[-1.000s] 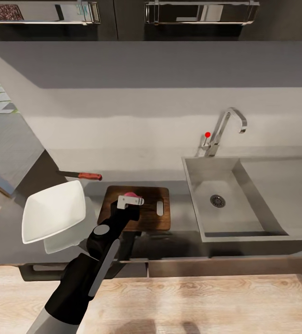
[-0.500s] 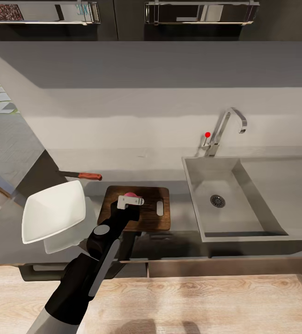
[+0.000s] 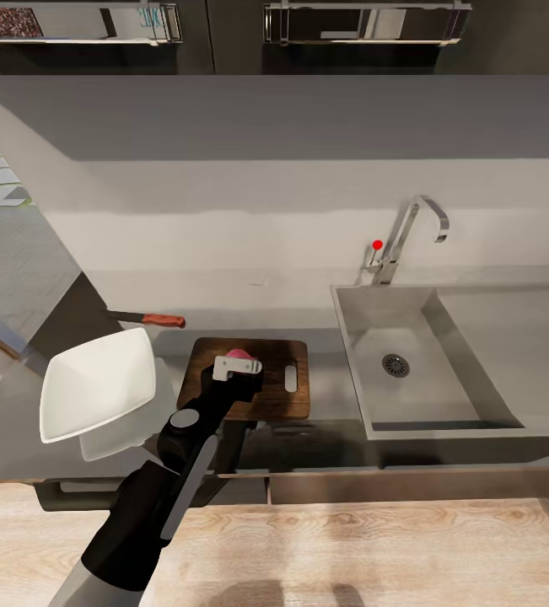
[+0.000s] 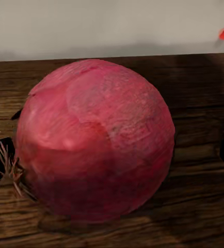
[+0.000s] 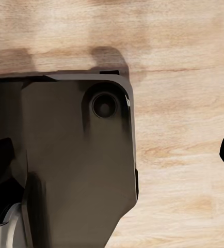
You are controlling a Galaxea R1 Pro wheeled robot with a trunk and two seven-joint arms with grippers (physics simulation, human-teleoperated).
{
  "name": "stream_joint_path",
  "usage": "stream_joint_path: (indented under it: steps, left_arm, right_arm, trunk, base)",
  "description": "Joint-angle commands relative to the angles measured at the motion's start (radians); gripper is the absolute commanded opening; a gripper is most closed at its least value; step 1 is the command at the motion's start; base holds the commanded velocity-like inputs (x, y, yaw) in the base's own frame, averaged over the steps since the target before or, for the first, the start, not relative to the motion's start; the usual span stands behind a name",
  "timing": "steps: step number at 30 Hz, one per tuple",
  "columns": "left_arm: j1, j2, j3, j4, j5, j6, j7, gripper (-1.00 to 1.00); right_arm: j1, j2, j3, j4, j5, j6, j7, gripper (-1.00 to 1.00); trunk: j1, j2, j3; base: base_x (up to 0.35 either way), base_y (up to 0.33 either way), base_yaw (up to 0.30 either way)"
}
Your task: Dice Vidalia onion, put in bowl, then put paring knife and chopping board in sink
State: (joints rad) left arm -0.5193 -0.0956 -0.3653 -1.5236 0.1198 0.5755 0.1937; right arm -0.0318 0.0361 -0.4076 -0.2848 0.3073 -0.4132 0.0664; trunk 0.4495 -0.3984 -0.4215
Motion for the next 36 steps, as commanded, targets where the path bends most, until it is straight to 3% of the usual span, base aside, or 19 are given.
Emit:
stream_joint_path:
  steps: [1, 15, 36]
  left_arm:
    - [-0.001, 0.0, -0.001, -0.001, 0.011, 0.004, 0.009, 1.0]
    - [-0.001, 0.0, -0.001, -0.001, 0.011, 0.004, 0.009, 1.0]
    - [-0.001, 0.0, -0.001, -0.003, 0.011, 0.004, 0.009, 1.0]
  right_arm:
    - [0.0, 0.001, -0.008, 0.0, 0.004, -0.003, 0.007, 1.0]
    - [0.0, 0.001, -0.009, 0.0, 0.004, -0.003, 0.007, 1.0]
    - [0.0, 0.001, -0.009, 0.0, 0.004, -0.002, 0.007, 1.0]
  trunk:
    - [0.001, -0.002, -0.001]
    - [0.001, -0.002, -0.001]
    - [0.001, -0.002, -0.001]
  base:
    - [0.0, 0.0, 0.0]
    - [-0.03, 0.0, 0.0]
    - [-0.32, 0.0, 0.0]
